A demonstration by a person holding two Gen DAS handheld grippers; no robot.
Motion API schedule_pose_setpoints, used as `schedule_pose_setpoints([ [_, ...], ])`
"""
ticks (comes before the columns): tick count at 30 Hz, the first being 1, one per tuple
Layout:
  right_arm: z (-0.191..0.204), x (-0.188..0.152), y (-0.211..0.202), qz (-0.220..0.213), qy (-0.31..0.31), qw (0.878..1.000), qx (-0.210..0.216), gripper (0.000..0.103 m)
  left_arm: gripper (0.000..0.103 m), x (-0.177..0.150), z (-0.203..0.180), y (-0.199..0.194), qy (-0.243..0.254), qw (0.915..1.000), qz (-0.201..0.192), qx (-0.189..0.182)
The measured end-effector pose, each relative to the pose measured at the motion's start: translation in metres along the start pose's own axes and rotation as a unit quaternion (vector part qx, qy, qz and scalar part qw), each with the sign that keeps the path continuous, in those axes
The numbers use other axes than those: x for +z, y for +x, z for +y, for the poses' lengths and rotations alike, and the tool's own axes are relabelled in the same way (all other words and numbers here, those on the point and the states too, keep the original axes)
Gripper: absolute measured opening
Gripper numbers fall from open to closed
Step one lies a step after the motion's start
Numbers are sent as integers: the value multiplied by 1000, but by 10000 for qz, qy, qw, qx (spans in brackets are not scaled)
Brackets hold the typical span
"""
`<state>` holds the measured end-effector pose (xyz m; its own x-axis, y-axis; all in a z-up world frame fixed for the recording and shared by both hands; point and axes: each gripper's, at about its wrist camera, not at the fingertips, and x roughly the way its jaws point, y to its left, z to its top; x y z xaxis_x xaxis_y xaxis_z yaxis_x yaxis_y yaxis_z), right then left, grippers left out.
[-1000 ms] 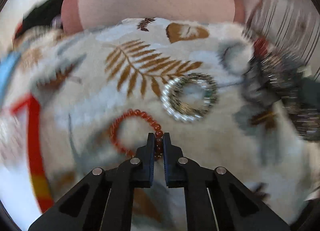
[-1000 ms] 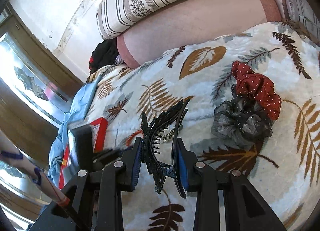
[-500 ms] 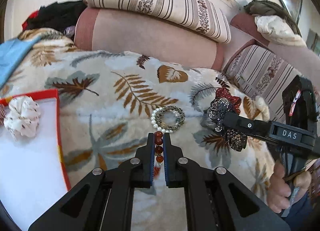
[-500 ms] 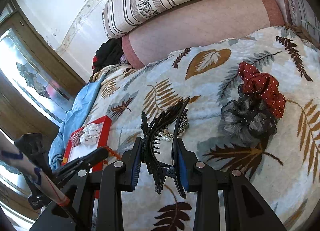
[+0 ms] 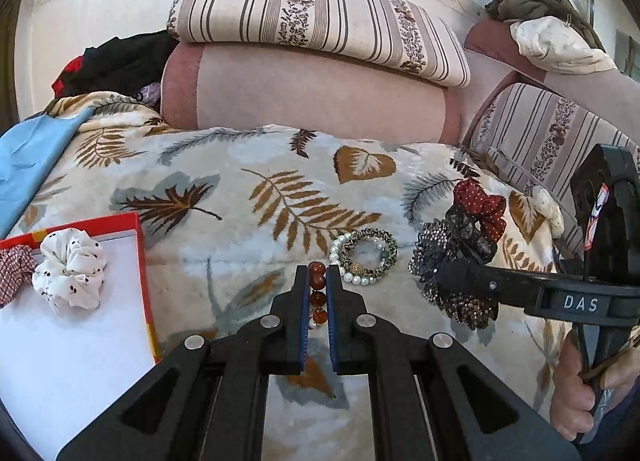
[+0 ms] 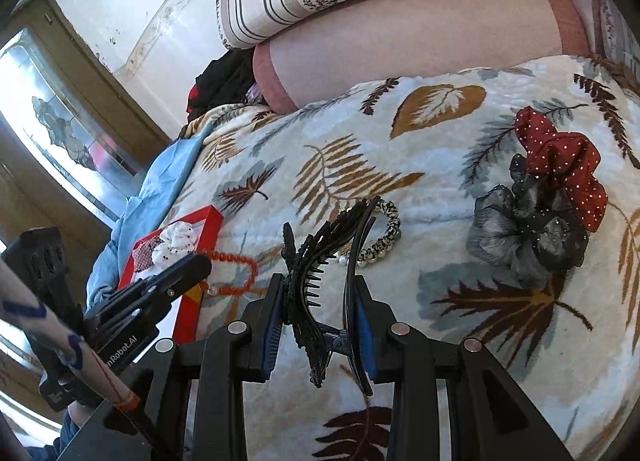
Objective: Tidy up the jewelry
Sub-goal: 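Grasp the red-bead bracelet with left gripper while right gripper holds the claw clip, then carry the red-bead bracelet in left gripper while right gripper carries the claw clip over the tray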
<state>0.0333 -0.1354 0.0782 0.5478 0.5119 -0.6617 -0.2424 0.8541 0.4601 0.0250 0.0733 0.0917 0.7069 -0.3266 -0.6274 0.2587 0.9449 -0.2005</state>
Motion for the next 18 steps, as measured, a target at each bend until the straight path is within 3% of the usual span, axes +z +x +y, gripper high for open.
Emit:
schedule_pose_setpoints([
  [18,0,-2,-5,-35,-33,9999,109,35,7,-2,2,1,-33,9998,-18,207],
])
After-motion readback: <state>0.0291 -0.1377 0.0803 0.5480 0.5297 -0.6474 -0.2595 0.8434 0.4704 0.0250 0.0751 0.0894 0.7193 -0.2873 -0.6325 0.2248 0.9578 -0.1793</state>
